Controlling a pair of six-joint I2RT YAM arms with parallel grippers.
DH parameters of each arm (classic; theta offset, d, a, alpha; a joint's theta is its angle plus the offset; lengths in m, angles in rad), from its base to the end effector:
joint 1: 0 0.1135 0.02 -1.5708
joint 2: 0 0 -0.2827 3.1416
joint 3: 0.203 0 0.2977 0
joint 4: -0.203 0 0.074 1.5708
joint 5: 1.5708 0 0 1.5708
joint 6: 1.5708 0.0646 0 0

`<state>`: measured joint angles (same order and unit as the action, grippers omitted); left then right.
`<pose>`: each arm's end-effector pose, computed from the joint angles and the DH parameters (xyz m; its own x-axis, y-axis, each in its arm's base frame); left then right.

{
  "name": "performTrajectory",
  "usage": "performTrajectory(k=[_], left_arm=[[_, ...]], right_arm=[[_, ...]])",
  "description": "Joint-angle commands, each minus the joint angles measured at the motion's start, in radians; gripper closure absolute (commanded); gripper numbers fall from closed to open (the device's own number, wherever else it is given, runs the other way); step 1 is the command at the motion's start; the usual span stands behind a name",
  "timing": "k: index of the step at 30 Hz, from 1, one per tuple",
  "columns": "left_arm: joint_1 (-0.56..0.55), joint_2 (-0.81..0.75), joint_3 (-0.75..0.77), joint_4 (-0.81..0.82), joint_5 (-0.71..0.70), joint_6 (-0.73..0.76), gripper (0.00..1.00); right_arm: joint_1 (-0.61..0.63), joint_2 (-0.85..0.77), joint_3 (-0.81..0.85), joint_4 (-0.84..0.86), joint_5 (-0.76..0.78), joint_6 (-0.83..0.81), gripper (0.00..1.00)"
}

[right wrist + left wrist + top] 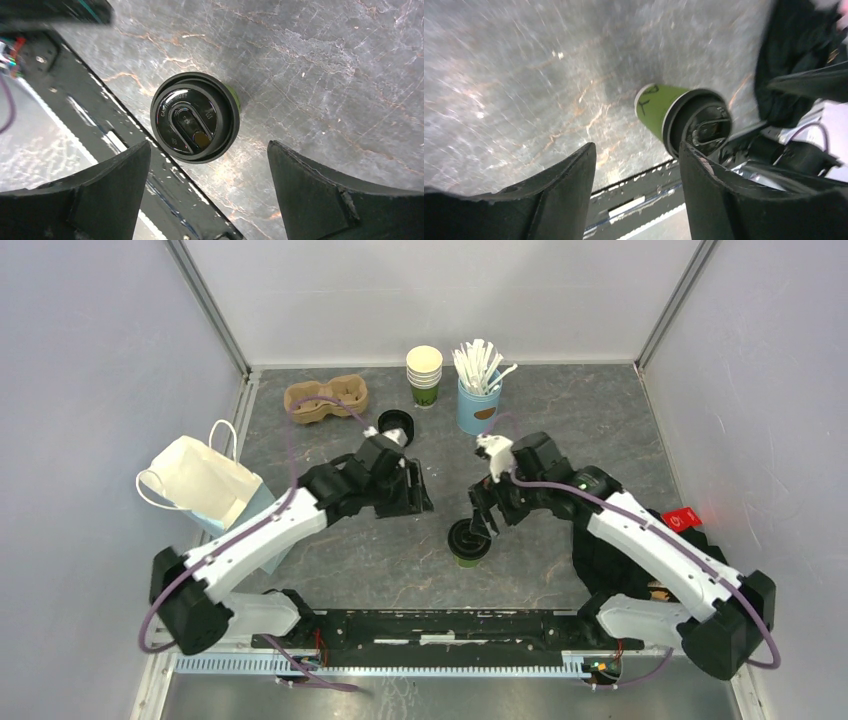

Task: Pack the takeout coffee

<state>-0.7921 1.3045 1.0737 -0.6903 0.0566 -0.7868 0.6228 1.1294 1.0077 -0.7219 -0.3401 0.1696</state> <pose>0.2270 -0.2353 0.2677 -0.9152 -0.0790 -0.3953 0.1228 0.8793 -0.4602 0.2194 0.1841 0.2925 -0.7213 -0.3221 -0.6132 -0.6171 0.7008 0.3578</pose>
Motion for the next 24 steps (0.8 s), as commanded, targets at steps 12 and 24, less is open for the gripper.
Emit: performTrajectory(k=[12,24], left_arm=[[0.02,-0.138,0.241,0.011,-0.338,0.182,0.26],[0.039,-0.13,0.307,0.069,-0.335,0.326,0.25]], right_arm=[[0.362,0.279,0.246,-0.166,0.427,-0.08,0.08],[0.402,0.339,0.199,-0.129,0.5,0.003,0.29]])
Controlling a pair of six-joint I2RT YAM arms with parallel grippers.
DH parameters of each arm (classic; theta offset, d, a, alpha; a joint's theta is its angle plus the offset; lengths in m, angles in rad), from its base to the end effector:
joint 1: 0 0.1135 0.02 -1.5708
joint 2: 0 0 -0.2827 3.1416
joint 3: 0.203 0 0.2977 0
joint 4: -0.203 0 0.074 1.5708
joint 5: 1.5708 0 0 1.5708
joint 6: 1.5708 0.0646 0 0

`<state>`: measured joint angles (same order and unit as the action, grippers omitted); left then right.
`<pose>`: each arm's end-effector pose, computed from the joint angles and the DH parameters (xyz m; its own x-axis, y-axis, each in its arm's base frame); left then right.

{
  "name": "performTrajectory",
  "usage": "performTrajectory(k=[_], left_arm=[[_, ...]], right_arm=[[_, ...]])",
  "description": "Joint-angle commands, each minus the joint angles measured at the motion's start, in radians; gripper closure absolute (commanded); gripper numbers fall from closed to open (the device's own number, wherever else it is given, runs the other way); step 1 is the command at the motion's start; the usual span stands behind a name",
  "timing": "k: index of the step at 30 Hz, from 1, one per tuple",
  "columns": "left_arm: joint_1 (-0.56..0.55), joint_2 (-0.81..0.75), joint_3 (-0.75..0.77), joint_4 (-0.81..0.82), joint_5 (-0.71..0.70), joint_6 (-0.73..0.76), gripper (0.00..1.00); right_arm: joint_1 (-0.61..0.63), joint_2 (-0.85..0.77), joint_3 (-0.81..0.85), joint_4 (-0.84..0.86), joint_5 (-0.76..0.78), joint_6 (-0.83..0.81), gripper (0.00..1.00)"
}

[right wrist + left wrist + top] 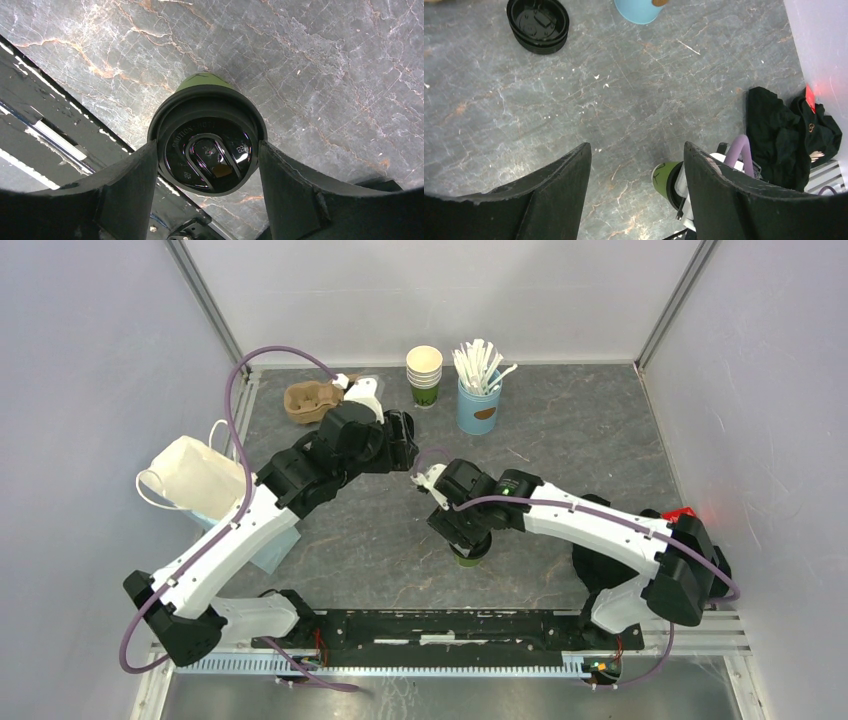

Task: Pack the takeout coffee

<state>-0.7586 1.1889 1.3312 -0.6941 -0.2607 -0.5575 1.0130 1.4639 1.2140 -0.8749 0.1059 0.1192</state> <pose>0.2371 -0.2018 0.4051 -0.5902 -0.1449 -0.7941 0.2275 0.9140 -0.3359 0.1894 0.2907 0.2559 -0.5716 -0.6928 -0.4396 -0.7569 0.6521 -0.0434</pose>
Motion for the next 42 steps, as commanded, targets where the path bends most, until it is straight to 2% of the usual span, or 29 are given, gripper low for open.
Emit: performTrajectory(k=[1,5,9,16,21,24,28,31,35,39,42], left_arm=[[0.006,-0.017,0.054,0.077,-0.019,0.102,0.25],[0.008,-0.002,0.115,0.066,-0.009,0.121,0.25],[0.008,0.004,0.124,0.109,-0.03,0.154,0.24],[0.014,0.006,0.164,0.115,-0.022,0.203,0.23],[0.016,0.014,0.173,0.128,-0.034,0.234,0.22],[0.018,0.047,0.211,0.126,-0.024,0.253,0.22],[0.019,0.065,0.218,0.126,0.003,0.271,0.22],[0.019,0.067,0.217,0.128,-0.004,0.266,0.22],[0.02,0.077,0.222,0.145,-0.026,0.266,0.22],[0.022,0.101,0.265,0.11,-0.037,0.259,0.21],[0.023,0.08,0.21,0.127,-0.047,0.258,0.2]], right_arm=[[0.012,0.006,-0.007,0.009,0.078,0.066,0.31],[0.001,-0.031,-0.025,-0.047,0.246,0.149,0.32],[-0.119,-0.098,-0.134,-0.045,0.307,0.179,0.32],[-0.426,-0.341,-0.349,-0.02,0.299,0.208,0.31],[-0.486,-0.388,-0.379,-0.045,0.296,0.22,0.31],[-0.488,-0.377,-0.347,-0.046,0.259,0.205,0.26],[-0.488,-0.373,-0.271,-0.079,0.257,0.201,0.13],[-0.487,-0.373,-0.191,-0.126,0.266,0.197,0.06],[-0.488,-0.363,-0.08,-0.159,0.252,0.163,0.02],[-0.488,-0.329,0.047,-0.183,0.204,0.133,0.02],[-0.487,-0.34,0.058,-0.082,0.106,0.096,0.02]])
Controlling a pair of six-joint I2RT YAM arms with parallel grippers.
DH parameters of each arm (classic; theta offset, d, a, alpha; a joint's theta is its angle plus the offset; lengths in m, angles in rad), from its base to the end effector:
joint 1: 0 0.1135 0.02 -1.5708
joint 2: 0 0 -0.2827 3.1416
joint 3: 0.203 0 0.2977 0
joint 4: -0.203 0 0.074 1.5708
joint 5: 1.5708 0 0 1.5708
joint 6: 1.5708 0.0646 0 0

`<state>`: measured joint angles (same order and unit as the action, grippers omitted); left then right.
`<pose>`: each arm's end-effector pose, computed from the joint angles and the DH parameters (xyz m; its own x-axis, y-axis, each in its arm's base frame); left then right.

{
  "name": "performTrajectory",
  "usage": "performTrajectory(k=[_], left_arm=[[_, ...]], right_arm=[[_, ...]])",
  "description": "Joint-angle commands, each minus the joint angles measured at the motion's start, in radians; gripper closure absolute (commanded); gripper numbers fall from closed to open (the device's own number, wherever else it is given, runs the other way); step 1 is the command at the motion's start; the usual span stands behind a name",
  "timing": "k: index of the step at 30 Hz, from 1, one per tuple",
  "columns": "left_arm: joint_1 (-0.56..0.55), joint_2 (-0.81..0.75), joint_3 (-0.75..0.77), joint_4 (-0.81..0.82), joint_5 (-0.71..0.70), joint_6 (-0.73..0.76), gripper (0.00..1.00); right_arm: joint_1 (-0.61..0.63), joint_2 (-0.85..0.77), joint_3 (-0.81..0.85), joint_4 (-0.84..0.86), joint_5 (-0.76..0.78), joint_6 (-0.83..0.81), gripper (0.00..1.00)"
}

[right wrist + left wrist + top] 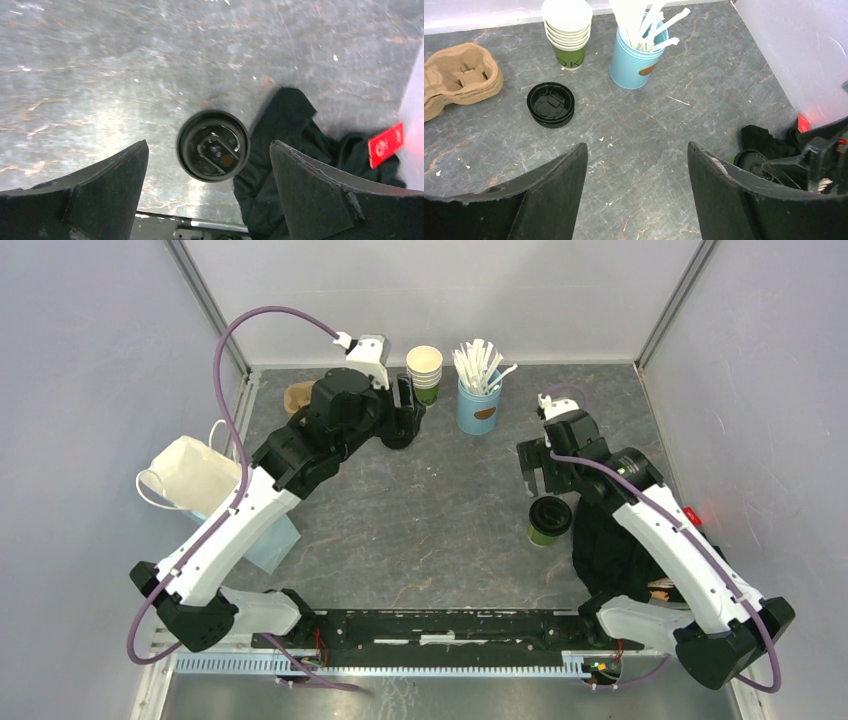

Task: Pack the takeout coffee

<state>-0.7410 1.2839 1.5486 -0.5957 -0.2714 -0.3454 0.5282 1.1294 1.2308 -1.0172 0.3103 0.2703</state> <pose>0.2585 -0.2131 0.4746 -0.3825 -0.0922 -0.9194 0.3547 0.9041 -0.2382 0.2395 0.1169 0.3509 -0.7453 -0.1405 -0.6517 -0.1248 0.9897 -0.0707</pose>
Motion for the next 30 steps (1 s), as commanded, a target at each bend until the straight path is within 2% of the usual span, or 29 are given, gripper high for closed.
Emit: performTrajectory(k=[1,4,7,12,17,22,26,30], left_arm=[[0.009,-0.017,-0.03,0.033,-0.037,0.038,0.19],[0.045,0.015,-0.029,0.011,-0.029,-0.002,0.16],[0.125,0.075,0.013,-0.031,-0.014,-0.036,0.13],[0.349,0.224,0.112,-0.134,0.151,-0.116,0.12],[0.428,0.387,0.237,-0.169,0.187,-0.152,0.14],[0.509,0.613,0.416,-0.246,0.137,-0.192,0.24],[0.531,0.792,0.601,-0.325,-0.011,-0.12,0.23],[0.569,0.928,0.726,-0.39,-0.068,-0.074,0.2]], right_arm=[[-0.002,-0.012,0.022,0.131,-0.155,-0.067,0.02],[-0.002,0.028,-0.008,0.278,-0.341,-0.036,0.04],[-0.001,0.076,-0.029,0.361,-0.423,-0.011,0.07],[-0.002,0.155,0.076,0.281,-0.413,-0.083,0.07],[-0.003,0.133,0.08,0.253,-0.378,-0.145,0.07],[-0.003,0.133,0.081,0.225,-0.346,-0.261,0.07],[0.014,0.119,0.002,0.276,-0.391,-0.283,0.06],[0.225,0.111,-0.018,0.267,-0.087,-0.38,0.02]])
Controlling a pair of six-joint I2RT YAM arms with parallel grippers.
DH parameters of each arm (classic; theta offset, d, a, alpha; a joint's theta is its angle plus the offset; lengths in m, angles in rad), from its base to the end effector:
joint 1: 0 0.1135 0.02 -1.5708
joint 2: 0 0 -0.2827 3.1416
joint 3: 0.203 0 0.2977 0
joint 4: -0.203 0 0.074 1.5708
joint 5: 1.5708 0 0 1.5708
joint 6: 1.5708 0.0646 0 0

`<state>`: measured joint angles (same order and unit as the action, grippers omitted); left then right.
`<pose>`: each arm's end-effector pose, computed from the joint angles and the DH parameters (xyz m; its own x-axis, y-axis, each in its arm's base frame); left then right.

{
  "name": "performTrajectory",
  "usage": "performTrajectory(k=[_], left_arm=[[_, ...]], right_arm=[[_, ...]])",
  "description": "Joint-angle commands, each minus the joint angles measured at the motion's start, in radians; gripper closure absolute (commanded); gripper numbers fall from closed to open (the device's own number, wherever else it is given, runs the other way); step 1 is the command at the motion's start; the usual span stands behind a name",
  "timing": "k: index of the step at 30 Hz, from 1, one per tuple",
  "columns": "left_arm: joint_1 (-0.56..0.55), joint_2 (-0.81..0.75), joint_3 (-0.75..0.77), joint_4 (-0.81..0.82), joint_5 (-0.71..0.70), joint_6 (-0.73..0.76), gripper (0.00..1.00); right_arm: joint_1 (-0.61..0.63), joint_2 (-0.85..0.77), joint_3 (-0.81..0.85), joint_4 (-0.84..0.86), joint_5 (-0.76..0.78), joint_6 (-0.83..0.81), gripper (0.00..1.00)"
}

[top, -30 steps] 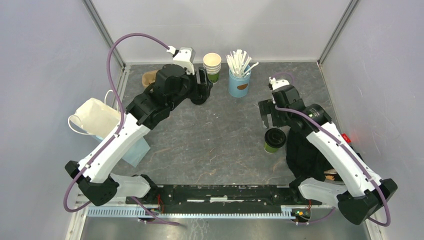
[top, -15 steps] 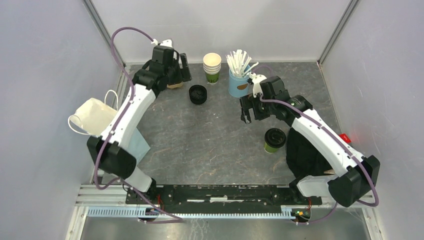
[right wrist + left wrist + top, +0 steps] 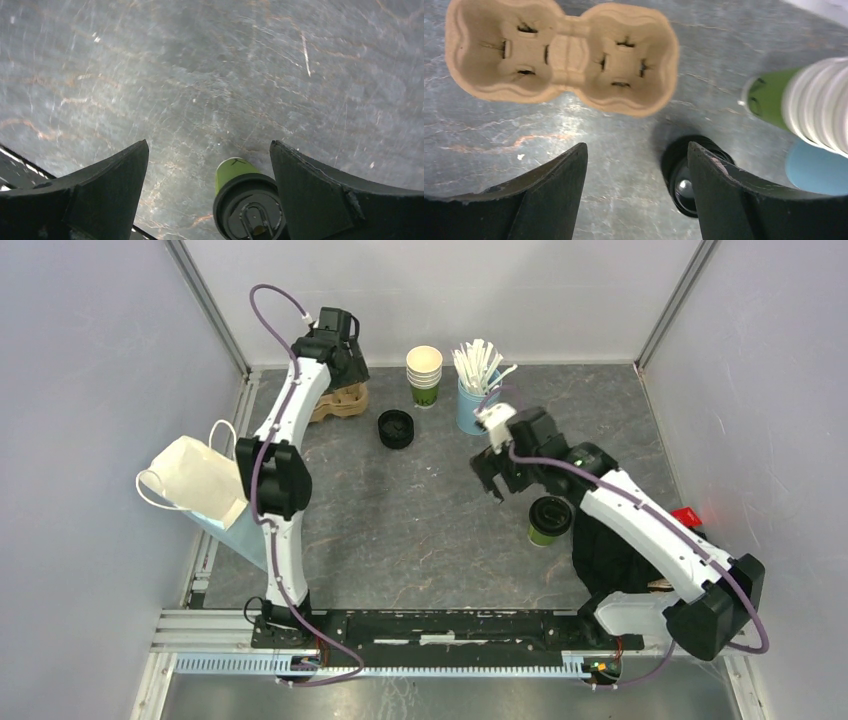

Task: Pack the takeout coffee

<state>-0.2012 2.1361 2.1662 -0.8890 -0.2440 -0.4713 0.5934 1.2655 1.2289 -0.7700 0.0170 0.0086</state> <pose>0.5424 -0.0947 0.3175 -0.6788 -0.3112 -0.6651 -0.3018 0.9440 -0.1337 0.2697 0.1806 0.3324 -0.6032 -0.3965 -0.6920 -0.5442 0.8390 -0.0063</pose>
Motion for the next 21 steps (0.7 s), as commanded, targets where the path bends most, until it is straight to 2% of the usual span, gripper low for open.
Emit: performTrajectory(k=[1,8,15,18,21], left_arm=[[0.039,0.096,0.132,-0.106,-0.096,0.054,0.2],[0.086,0.186,0.194,-0.092,-0.072,0.068,0.24],[0.115,0.216,0.208,-0.055,-0.079,0.123,0.23],[0.122,0.247,0.227,-0.027,-0.021,0.207,0.25],[0.128,0.273,0.272,-0.037,-0.038,0.236,0.26]], right_arm=[[0.184,-0.031,-0.023,0.029,0.207,-0.127,0.02],[0.193,-0.076,-0.117,0.049,0.204,-0.128,0.02],[0.193,-0.038,-0.087,0.052,0.199,-0.133,0.02],[0.192,-0.024,-0.078,0.053,0.194,-0.13,0.02],[0.194,-0.012,-0.07,0.051,0.19,-0.128,0.02]])
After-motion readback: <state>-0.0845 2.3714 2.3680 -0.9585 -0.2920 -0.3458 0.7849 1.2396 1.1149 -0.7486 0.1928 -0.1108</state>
